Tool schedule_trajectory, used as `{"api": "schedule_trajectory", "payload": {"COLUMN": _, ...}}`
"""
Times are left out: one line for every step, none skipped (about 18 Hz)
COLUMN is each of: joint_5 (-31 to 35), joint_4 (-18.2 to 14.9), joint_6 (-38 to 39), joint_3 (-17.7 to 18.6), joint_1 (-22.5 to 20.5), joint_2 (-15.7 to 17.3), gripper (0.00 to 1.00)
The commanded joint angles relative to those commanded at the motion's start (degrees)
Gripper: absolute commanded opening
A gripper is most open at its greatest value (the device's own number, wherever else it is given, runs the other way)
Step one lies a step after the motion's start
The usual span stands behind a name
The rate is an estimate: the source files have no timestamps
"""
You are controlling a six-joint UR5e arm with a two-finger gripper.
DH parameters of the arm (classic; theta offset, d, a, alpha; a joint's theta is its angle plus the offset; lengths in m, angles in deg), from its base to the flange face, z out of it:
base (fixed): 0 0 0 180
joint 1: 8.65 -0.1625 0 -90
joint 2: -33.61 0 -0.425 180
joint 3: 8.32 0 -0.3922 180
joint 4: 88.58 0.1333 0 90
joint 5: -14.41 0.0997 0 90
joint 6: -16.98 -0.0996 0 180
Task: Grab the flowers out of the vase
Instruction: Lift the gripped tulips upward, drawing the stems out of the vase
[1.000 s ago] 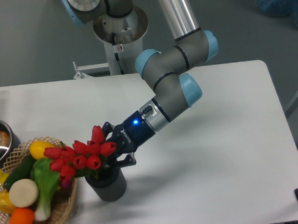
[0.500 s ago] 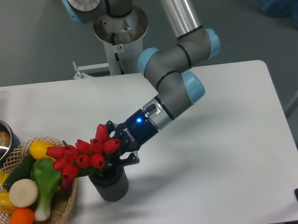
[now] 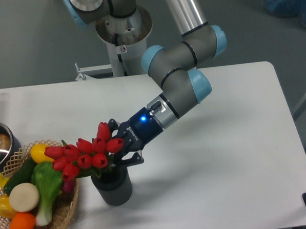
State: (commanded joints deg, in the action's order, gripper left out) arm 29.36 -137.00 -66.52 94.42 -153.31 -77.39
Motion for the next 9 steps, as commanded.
{"api": "schedule_trajectory", "payload": {"joint_5": -0.5, "joint_4": 0.0, "joint_6": 0.1, "joint_3": 0.0, "joint_1": -0.4, "joint_2": 0.5, "gripper": 0.33}}
{"api": "schedule_trajectory", "payload": {"joint_5": -1.4, "joint_4": 0.0, "joint_6": 0.2, "joint_3": 0.1, "joint_1": -0.4, "joint_2": 0.7, "gripper": 0.33}}
{"api": "schedule_trajectory", "payload": {"joint_5": -2.2, "joint_4": -0.1, "joint_6": 0.2, "joint_3": 0.1, "joint_1": -0.5, "joint_2": 1.1, "gripper": 0.34}}
{"api": "schedule_trajectory", "payload": {"joint_5": -2.5, "joint_4": -0.1, "joint_6": 0.5, "joint_3": 0.2, "joint_1": -0.6, "joint_2": 1.2, "gripper": 0.34}}
{"api": "schedule_trajectory", "payload": {"joint_5": -2.5, "joint_4": -0.1, "joint_6": 1.0, "joint_3": 0.1, "joint_1": -0.8, "joint_2": 1.3, "gripper": 0.34}}
{"api": "schedule_trajectory", "payload": {"joint_5": -2.5, "joint_4": 0.0, "joint_6": 1.0, "joint_3": 0.1, "joint_1": -0.9, "joint_2": 1.5, "gripper": 0.34}}
{"api": "schedule_trajectory", "payload": {"joint_5": -2.8, "joint_4": -0.1, "joint_6": 1.1, "joint_3": -0.1, "joint_1": -0.9, "joint_2": 1.8, "gripper": 0.34}}
{"api": "schedule_trajectory", "payload": {"joint_5": -3.7, "joint_4": -0.1, "joint_6": 1.1, "joint_3": -0.1, "joint_1": -1.2, "joint_2": 2.3, "gripper": 0.34}}
{"api": "schedule_trajectory", "payload": {"joint_5": -3.8, "joint_4": -0.1, "joint_6": 1.7, "joint_3": 0.0, "joint_1": -1.4, "joint_2": 2.6, "gripper": 0.33}}
